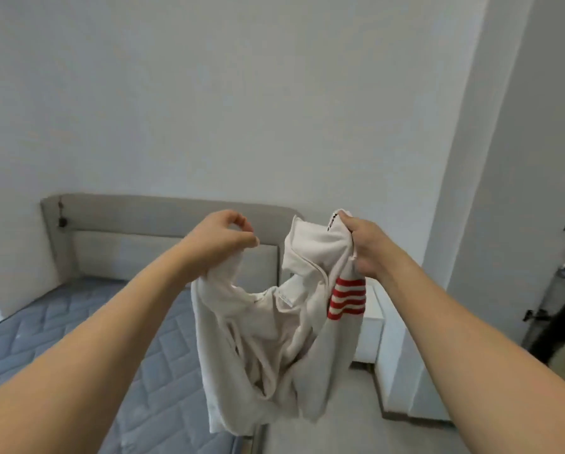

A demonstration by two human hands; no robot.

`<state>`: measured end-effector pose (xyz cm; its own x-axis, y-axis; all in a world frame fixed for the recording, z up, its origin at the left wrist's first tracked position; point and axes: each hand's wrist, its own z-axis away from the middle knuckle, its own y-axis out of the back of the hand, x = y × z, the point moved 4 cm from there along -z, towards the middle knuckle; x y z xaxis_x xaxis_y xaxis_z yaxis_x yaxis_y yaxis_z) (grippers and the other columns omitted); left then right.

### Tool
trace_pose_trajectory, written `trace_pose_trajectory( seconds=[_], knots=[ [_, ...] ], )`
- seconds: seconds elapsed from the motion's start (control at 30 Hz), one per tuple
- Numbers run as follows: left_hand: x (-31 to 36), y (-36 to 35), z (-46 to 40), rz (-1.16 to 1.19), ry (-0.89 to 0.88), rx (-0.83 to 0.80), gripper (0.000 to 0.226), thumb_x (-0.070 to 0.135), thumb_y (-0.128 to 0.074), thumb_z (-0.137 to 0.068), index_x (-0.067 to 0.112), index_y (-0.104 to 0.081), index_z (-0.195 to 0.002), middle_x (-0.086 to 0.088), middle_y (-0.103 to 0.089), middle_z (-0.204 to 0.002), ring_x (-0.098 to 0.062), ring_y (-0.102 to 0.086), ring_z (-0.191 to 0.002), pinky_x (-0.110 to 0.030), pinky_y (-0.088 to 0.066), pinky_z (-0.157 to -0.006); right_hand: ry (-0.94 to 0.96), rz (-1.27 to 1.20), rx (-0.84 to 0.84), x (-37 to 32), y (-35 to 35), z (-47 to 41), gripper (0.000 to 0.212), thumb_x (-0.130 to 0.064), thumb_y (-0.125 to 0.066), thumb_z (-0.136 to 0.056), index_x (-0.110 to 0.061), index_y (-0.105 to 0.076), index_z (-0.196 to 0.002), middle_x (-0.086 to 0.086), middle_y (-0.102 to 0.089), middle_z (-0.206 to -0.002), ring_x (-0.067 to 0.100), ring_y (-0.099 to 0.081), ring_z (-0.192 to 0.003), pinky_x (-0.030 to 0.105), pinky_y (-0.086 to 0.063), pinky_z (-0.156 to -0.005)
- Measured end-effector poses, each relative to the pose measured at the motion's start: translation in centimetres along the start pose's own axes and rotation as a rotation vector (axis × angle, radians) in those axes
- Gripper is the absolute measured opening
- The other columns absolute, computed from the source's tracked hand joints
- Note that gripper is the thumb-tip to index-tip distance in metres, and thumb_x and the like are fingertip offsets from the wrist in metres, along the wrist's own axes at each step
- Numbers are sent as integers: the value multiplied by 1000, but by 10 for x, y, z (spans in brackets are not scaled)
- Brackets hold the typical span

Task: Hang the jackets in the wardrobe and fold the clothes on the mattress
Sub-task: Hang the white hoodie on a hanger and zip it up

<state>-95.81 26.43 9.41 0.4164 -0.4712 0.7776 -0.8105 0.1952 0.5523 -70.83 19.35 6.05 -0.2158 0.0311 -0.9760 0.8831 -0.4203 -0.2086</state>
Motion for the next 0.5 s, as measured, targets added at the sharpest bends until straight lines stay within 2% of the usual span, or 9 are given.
trace_pose_trajectory(
  seconds=[0.07, 0.17, 0.23, 0.3, 0.37, 0.43, 0.5],
  knots=[
    [6, -27, -27, -49, -8, -16, 10, 22, -75, -78, 23, -66, -83, 9, -61, -68, -5, -56, -60, -18, -39, -45, 51, 105, -46, -28, 31, -2, 20, -20, -63, -90, -13, -56, -73, 10, -59, -71, 25, -60, -62, 28, -51, -58],
    [17, -79, -65, -111, -46, -131, 24, 25, -74, -79, 29, -66, -102, 2, -66, -94, -7, -59, -78, -21, -42, -60, 189, 470, -45, -63, 70, -11, 25, 5, -54, -78, -16, -46, -67, 5, -44, -67, 20, -43, -66, 29, -33, -58],
    [25, -125, -88, -172, -116, -250, 46, 26, -74, -79, 31, -60, -123, -1, -65, -112, -9, -60, -89, -23, -43, -71, 247, 590, -26, -79, 94, -18, 23, 7, -55, -79, -14, -49, -71, 3, -47, -67, 20, -44, -68, 28, -34, -59],
    [34, -177, -111, -179, -183, -361, 68, 27, -75, -78, 34, -47, -140, -6, -64, -124, -10, -58, -92, -24, -42, -83, 250, 571, -5, -92, 121, -24, 17, -2, -63, -75, -15, -53, -72, 4, -53, -68, 19, -49, -67, 28, -39, -60],
    [42, -229, -135, -125, -213, -460, 85, 31, -77, -76, 43, -33, -148, -7, -62, -126, -11, -60, -91, -26, -44, -91, 249, 524, 63, -105, 153, -32, 14, -10, -61, -62, -16, -51, -70, 2, -52, -64, 19, -50, -61, 25, -40, -55],
    [54, -282, -157, -20, -247, -549, 97, 35, -79, -73, 53, -20, -148, -1, -65, -119, -11, -64, -97, -31, -47, -97, 254, 506, 144, -116, 185, -41, 14, -11, -57, -54, -16, -52, -66, 2, -54, -61, 18, -51, -56, 23, -41, -51],
    [72, -334, -175, 127, -322, -646, 100, 33, -81, -72, 57, -18, -146, 6, -71, -110, -8, -67, -99, -30, -49, -96, 268, 498, 232, -126, 218, -49, 15, -9, -55, -52, -15, -53, -65, 4, -55, -62, 20, -51, -58, 26, -41, -55]
  ],
)
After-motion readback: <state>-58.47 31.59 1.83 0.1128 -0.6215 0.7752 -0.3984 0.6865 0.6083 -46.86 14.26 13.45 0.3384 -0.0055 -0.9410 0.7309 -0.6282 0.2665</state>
